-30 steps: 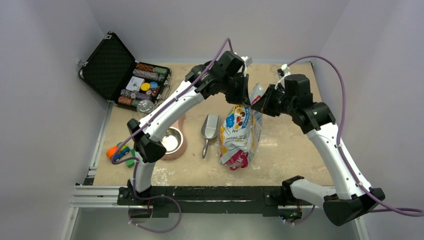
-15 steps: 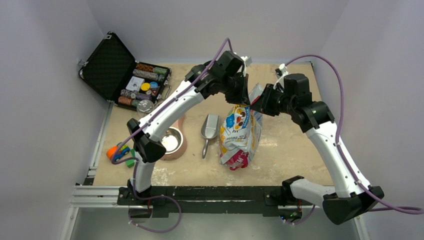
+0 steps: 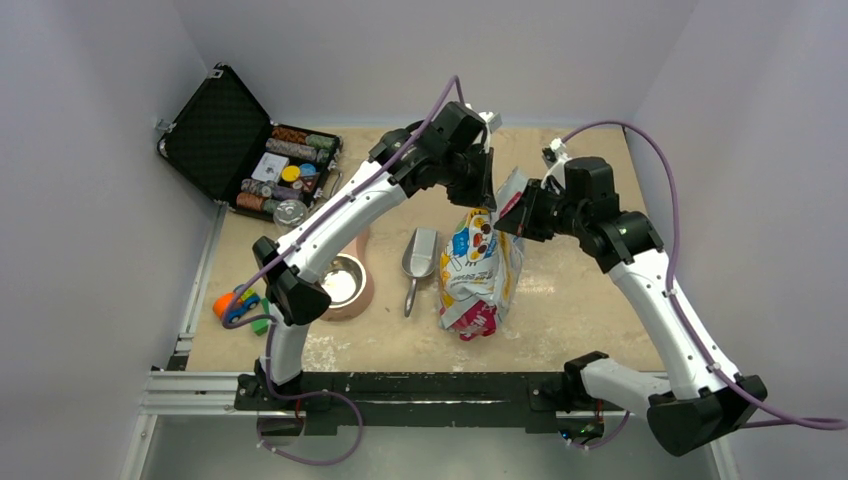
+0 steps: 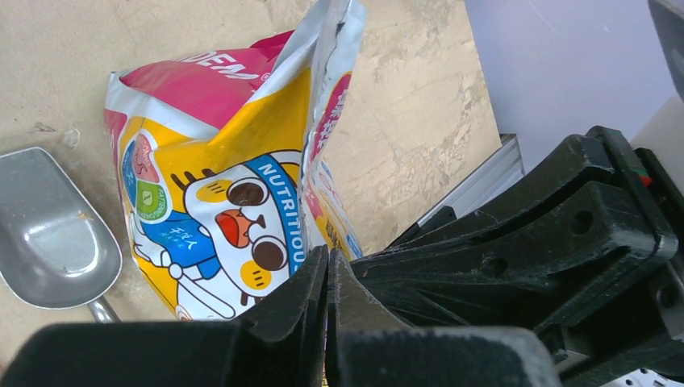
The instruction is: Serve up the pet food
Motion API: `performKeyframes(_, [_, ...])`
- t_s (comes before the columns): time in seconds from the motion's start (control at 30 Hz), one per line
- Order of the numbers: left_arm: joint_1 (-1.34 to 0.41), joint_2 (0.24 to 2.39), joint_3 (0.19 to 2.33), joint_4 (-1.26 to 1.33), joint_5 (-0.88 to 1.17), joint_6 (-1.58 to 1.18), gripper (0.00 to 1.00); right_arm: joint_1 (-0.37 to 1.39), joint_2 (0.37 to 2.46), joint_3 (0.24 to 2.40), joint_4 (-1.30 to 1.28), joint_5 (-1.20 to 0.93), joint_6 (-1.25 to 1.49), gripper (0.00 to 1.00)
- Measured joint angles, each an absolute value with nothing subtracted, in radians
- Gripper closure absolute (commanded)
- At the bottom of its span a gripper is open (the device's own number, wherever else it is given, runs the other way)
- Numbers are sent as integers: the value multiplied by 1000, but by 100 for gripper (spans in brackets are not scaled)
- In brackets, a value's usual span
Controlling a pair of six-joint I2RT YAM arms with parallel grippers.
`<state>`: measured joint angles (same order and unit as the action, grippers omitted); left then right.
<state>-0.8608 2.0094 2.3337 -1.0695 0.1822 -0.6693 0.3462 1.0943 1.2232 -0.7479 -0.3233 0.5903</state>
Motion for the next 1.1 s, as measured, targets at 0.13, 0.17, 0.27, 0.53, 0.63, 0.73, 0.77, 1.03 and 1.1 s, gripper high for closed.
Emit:
performKeyframes(0.13, [-861,2009,2328,-1076,183,-670,61,346,1084,1218,-747,-310,590,100])
performKeyframes(0.17, [-861,2009,2328,-1076,182,-670,58,346,1078,1214,-747,-305,591,100])
performKeyframes(0.27, [-863,2009,2325,-1078,181,-676,55,346,1050,1196,-749,-295,593,100])
performKeyframes(0.53, [-865,1989,2317,-1079,163,-680,57,346,1038,1177,-748,-275,595,100])
performKeyframes(0.63, [-864,1968,2317,-1079,138,-677,54,346,1038,1169,-749,-274,595,100])
performKeyframes(0.73, [-864,1945,2313,-1079,117,-678,54,346,1038,1168,-749,-274,595,100])
performKeyframes(0.77, [-864,1937,2310,-1079,112,-680,54,346,1038,1168,-749,-274,595,100])
performKeyframes(1.03, [-864,1940,2308,-1087,104,-698,69,346,1038,1168,-749,-274,594,100])
performKeyframes(1.1, [-864,1947,2307,-1087,106,-701,69,346,1038,1168,-749,-274,594,100])
